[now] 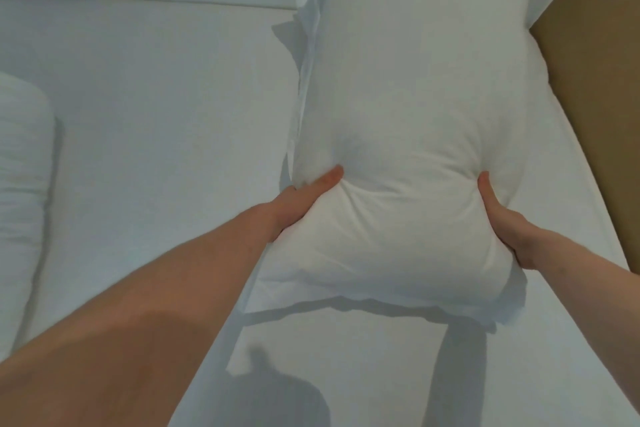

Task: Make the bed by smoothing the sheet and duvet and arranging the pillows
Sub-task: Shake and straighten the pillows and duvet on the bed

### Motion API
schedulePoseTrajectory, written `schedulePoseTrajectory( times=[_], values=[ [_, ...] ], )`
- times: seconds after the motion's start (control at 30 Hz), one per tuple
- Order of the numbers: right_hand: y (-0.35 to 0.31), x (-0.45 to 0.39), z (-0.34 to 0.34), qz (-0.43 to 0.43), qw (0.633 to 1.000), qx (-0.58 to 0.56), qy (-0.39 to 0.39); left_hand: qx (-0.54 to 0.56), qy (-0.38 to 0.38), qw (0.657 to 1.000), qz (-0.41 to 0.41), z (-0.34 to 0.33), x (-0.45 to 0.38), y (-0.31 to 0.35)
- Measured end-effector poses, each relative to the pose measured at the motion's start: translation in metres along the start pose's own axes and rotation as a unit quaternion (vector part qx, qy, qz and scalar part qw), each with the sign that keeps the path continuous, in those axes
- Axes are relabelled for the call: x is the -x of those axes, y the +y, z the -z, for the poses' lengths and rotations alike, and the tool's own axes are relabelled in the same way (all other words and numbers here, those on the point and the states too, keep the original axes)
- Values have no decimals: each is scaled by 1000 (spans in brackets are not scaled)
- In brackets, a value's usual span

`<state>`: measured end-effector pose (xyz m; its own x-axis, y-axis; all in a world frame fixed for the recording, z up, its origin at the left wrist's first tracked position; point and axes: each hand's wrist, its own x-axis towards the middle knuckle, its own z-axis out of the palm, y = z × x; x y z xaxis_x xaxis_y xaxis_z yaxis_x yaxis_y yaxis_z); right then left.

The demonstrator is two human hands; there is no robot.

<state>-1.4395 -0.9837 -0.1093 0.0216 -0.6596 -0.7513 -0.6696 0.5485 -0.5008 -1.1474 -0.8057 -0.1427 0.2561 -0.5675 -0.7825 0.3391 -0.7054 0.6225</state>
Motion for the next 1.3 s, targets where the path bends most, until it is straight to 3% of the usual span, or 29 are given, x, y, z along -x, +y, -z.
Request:
schedulePoseTrajectory(
  times=[0.1, 0.2, 0.3, 0.43, 0.6, 0.77, 0.83, 0.9, 1.03, 1.1, 1.2, 1.3],
  values=[
    [3, 12, -5, 6, 998, -46, 53, 5, -4, 1000, 23, -5, -4, -5],
    [-10, 37, -12, 25, 990, -101, 95, 53, -11, 998, -6, 2, 17, 6],
    [-30, 71, -21, 63, 971, -182, 139, 81, 78, 990, -86, 20, 55, 40],
    [-78, 126, -45, 78, 932, -285, 209, 22, 176, 965, -195, 61, 117, 110],
    [-144, 184, -79, 99, 912, -349, 190, -61, 268, 919, -282, 119, 186, 188],
    [-206, 222, -124, 116, 913, -357, 156, -54, 348, 876, -329, 195, 228, 193],
    [-226, 230, -152, 142, 926, -317, 145, -36, 366, 869, -331, 233, 233, 177],
    [-235, 226, -182, 148, 953, -226, 139, -54, 365, 884, -287, 270, 228, 149],
    [-218, 220, -237, 125, 989, 36, 76, -214, 263, 940, -39, 331, 197, 65],
    [-205, 232, -267, 143, 979, 141, 26, -287, 179, 941, 28, 345, 189, 30],
    [-183, 258, -320, 188, 944, 267, -40, -323, 72, 943, 17, 347, 199, -5],
    [-157, 288, -357, 197, 919, 337, -55, -321, 47, 946, -4, 354, 224, -28]
  ],
)
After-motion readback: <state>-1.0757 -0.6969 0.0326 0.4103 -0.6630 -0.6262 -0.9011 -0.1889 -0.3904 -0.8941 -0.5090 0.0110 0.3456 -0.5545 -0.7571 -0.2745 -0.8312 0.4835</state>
